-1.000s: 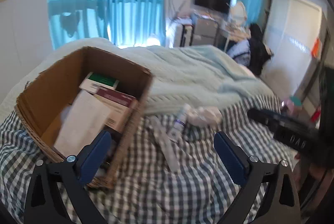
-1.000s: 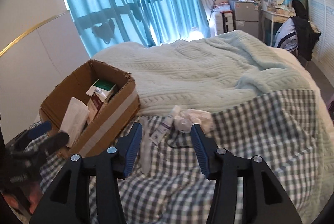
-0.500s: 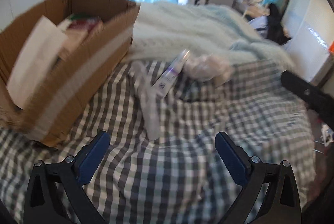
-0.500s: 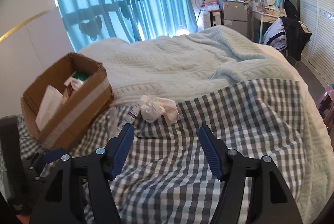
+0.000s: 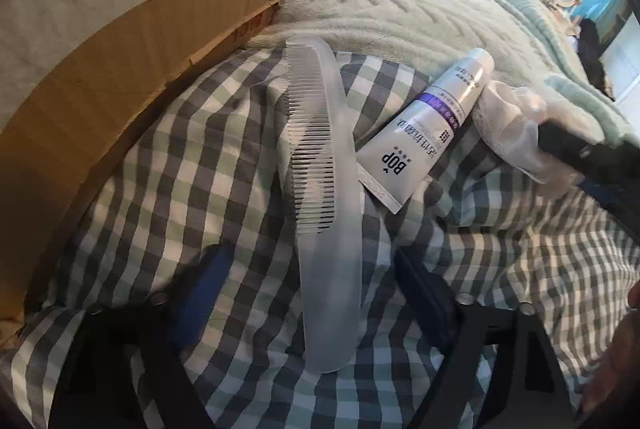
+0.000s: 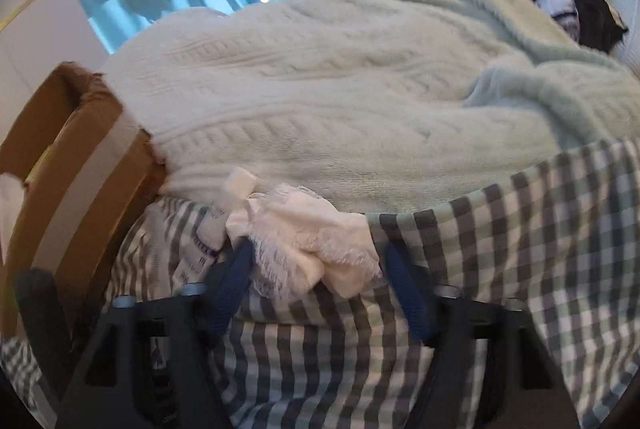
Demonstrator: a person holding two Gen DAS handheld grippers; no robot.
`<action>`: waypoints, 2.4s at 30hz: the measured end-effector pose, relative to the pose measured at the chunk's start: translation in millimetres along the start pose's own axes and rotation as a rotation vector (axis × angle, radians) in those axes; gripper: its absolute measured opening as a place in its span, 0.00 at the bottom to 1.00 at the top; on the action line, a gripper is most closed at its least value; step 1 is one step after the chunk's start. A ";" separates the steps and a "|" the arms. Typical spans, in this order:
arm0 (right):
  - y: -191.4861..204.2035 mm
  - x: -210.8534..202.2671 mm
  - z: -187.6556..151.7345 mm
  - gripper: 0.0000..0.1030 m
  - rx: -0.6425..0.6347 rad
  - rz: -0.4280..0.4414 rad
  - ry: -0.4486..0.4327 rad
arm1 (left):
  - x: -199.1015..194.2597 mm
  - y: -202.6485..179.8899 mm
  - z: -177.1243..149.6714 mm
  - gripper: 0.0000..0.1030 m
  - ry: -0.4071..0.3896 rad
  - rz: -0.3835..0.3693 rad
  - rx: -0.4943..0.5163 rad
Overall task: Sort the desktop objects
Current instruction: 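Grasp the long white comb with the left gripper while the right grasps the pink lace cloth, then carry the comb and lace cloth into the box and open both grippers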
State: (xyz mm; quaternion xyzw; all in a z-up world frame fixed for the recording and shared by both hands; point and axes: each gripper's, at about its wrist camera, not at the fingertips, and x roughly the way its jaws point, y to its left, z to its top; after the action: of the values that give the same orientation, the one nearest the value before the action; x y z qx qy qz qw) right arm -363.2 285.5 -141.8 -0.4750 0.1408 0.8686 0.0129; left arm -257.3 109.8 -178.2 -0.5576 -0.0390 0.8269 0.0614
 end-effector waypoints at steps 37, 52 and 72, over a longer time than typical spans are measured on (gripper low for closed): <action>87.8 -184.7 -35.1 0.18 -0.073 0.099 -0.224 | -125.8 22.0 -37.1 0.05 -0.101 -0.197 0.292; 24.2 -119.2 -49.4 0.19 0.039 0.108 -0.129 | -41.8 12.3 -43.6 0.12 0.057 -0.195 0.324; 82.5 -171.3 -31.9 0.19 -0.074 0.146 -0.198 | -204.6 28.9 11.1 0.03 -0.343 -0.268 0.288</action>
State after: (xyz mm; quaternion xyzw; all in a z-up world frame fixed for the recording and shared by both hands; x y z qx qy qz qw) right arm -255.9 217.2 3.1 -0.3755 0.1407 0.9145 -0.0541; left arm -193.5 51.6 9.9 -0.3845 -0.0043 0.8909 0.2416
